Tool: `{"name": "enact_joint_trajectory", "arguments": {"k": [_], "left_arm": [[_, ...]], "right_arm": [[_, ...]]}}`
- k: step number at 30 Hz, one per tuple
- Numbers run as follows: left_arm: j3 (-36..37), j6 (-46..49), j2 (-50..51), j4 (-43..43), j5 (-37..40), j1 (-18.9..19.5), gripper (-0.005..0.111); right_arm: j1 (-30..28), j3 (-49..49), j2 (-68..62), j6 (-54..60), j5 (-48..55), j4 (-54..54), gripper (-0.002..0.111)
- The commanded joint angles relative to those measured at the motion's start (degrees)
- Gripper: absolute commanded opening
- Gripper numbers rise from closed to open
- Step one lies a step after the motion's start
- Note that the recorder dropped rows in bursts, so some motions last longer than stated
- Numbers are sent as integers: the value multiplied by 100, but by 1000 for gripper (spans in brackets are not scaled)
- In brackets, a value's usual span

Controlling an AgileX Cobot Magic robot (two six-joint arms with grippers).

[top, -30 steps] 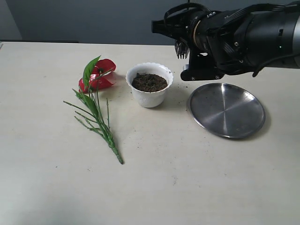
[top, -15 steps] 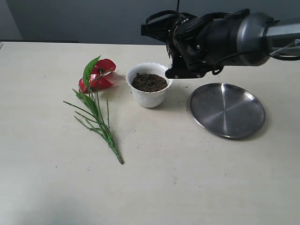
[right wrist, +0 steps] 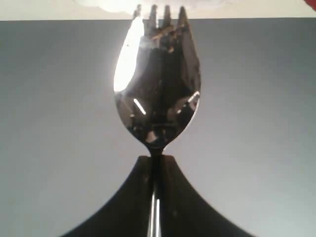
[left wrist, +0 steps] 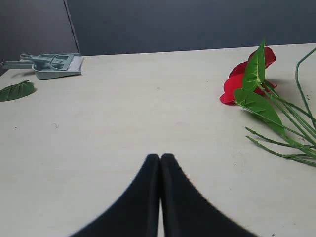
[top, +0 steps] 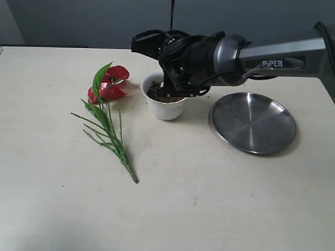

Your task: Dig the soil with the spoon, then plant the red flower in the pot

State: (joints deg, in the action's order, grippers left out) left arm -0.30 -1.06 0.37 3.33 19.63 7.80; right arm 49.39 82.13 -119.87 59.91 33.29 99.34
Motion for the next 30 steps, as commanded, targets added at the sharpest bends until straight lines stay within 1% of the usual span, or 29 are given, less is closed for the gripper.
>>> {"name": "enact_joint_trajectory", "arguments": {"k": [1, 11, 23, 30], "left_arm": [[30, -4, -37, 38, -34, -1, 0], [30, -4, -37, 38, -34, -1, 0], [30, -4, -37, 38, -34, -1, 0], [30, -4, -37, 38, -34, -1, 0]], "right_arm": [[3, 42, -46, -209, 191, 61, -1], [3, 42, -302, -209, 193, 61, -1], [3, 42, -369, -317, -206, 61, -1], [3, 42, -377, -317, -233, 61, -1]]}}
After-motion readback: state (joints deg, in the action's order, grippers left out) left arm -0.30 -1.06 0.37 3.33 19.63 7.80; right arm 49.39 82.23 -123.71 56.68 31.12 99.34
